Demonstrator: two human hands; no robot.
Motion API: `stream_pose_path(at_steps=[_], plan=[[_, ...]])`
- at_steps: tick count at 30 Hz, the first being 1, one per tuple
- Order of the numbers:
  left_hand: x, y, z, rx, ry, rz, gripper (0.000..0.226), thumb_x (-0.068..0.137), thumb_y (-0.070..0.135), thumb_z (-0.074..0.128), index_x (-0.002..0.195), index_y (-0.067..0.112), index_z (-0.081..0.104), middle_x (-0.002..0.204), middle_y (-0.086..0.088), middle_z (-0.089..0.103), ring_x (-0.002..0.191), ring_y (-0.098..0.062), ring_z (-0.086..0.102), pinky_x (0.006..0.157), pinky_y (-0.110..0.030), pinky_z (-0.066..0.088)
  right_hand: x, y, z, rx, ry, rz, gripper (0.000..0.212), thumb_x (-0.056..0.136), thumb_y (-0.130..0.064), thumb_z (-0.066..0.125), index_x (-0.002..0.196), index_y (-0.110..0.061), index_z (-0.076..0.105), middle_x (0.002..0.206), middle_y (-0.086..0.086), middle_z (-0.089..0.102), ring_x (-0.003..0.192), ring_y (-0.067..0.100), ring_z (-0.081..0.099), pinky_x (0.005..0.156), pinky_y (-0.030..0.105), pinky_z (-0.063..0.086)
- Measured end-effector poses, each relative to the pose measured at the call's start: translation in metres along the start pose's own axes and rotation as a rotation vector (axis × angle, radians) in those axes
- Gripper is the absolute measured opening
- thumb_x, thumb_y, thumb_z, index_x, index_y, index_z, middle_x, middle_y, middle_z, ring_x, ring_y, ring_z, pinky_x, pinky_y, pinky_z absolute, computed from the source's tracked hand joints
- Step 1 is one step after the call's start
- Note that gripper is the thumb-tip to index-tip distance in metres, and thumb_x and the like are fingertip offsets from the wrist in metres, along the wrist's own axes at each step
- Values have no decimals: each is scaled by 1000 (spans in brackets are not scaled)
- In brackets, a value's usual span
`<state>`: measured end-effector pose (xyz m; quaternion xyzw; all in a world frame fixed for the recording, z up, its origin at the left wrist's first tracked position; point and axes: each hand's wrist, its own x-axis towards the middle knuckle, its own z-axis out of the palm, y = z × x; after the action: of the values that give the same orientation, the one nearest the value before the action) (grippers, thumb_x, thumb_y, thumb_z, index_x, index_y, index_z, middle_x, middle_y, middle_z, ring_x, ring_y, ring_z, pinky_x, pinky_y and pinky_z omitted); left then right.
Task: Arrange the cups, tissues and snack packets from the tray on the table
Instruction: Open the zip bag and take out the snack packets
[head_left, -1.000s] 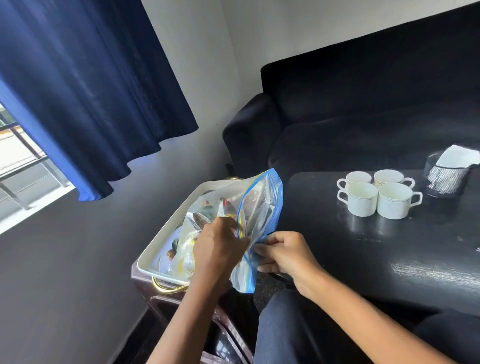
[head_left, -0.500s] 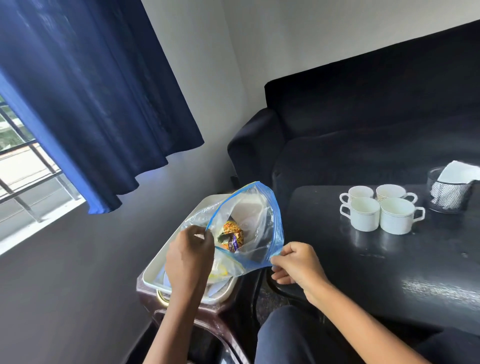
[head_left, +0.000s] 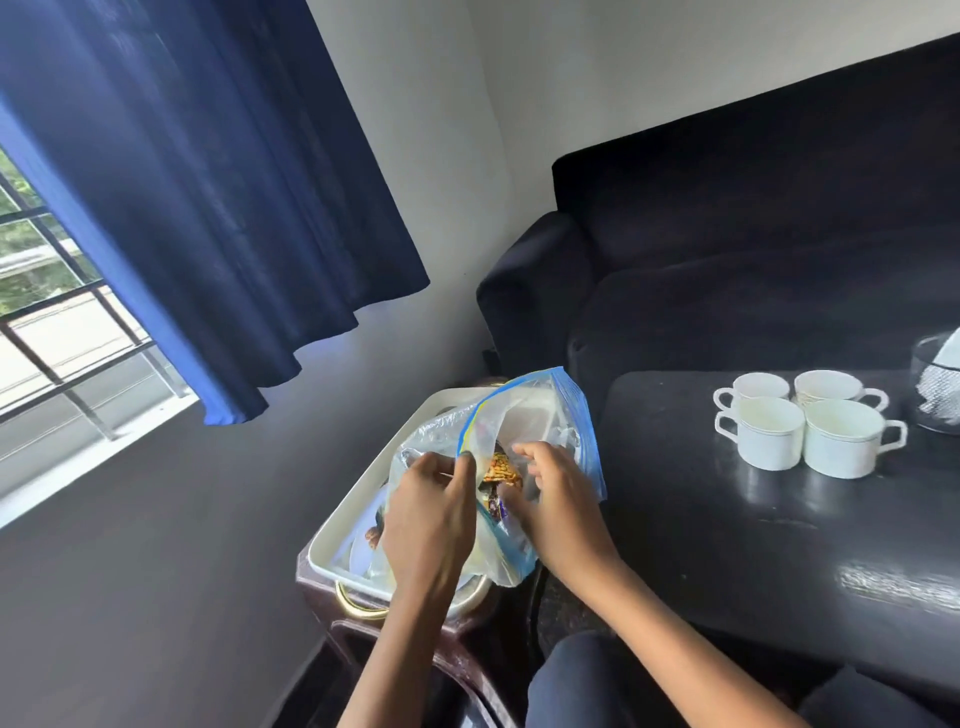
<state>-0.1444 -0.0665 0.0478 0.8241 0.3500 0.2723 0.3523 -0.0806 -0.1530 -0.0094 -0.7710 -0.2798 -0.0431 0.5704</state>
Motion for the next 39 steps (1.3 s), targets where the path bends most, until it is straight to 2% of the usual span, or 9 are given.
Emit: stream_pose_path(at_steps=[3, 6, 10, 13, 16, 20, 24, 29, 39], plan=[[3, -4, 1, 20, -38, 5, 27, 86, 40, 52, 75, 18, 64, 66, 0, 65, 76, -27, 66, 73, -37, 51, 11, 3, 9, -23, -92, 155, 59, 84, -27, 67, 134, -9, 44, 132, 9, 53, 123, 22, 49, 102, 31, 36], [5, -7, 4, 31, -67, 0, 29, 85, 45, 52, 77, 20, 66, 72, 2, 68, 76, -24, 67, 72, -35, 50, 19, 3, 15, 33, -144, 275, 55, 80, -21, 66, 131, -11, 48, 126, 7, 60, 118, 23, 54, 92, 26, 37], [8, -7, 7, 66, -74, 11, 30, 85, 47, 52, 77, 22, 65, 74, 3, 68, 77, -22, 66, 66, -31, 45, 23, 4, 22, 22, -111, 283, 4, 79, -15, 59, 83, -15, 58, 78, 1, 66, 81, 24, 59, 66, 29, 36], [11, -8, 9, 78, -69, 19, 30, 85, 47, 52, 76, 21, 65, 72, 3, 68, 76, -22, 66, 65, -30, 44, 22, 7, 26, 63, -6, 242, 26, 81, -10, 57, 57, -15, 47, 47, -7, 52, 51, 7, 49, 54, 23, 33], [11, -9, 9, 82, -49, 27, 30, 85, 47, 51, 75, 21, 65, 70, 3, 67, 74, -22, 65, 63, -30, 43, 19, 8, 28, 84, 85, 250, 39, 83, -10, 57, 47, -16, 44, 37, -7, 47, 41, 4, 45, 44, 15, 32], [12, -9, 9, 67, -11, 39, 31, 86, 46, 52, 77, 21, 67, 72, 2, 68, 75, -23, 65, 64, -31, 44, 16, 8, 26, 131, 145, 265, 32, 86, -8, 54, 54, -8, 57, 44, -2, 57, 40, 6, 51, 41, 19, 36], [13, -6, 7, 35, 40, 57, 34, 89, 44, 50, 75, 18, 66, 68, 0, 66, 70, -26, 62, 62, -31, 43, 11, -1, 14, 107, 219, 168, 21, 88, -5, 54, 82, -10, 73, 73, -1, 74, 67, 12, 66, 62, 22, 47], [15, -6, 4, 10, 115, 71, 40, 92, 41, 46, 71, 10, 60, 68, -1, 64, 67, -27, 58, 57, -32, 38, 4, -9, -4, 71, 325, 36, 25, 90, -4, 55, 105, -12, 72, 96, -1, 75, 86, 12, 69, 79, 24, 53], [19, -8, -1, -33, 142, 23, 44, 92, 39, 44, 84, 2, 65, 84, -10, 71, 76, -29, 64, 68, -36, 50, -5, -23, -41, -94, 517, -264, 24, 78, 11, 65, 99, 1, 72, 89, 10, 75, 79, 14, 70, 74, 2, 45]])
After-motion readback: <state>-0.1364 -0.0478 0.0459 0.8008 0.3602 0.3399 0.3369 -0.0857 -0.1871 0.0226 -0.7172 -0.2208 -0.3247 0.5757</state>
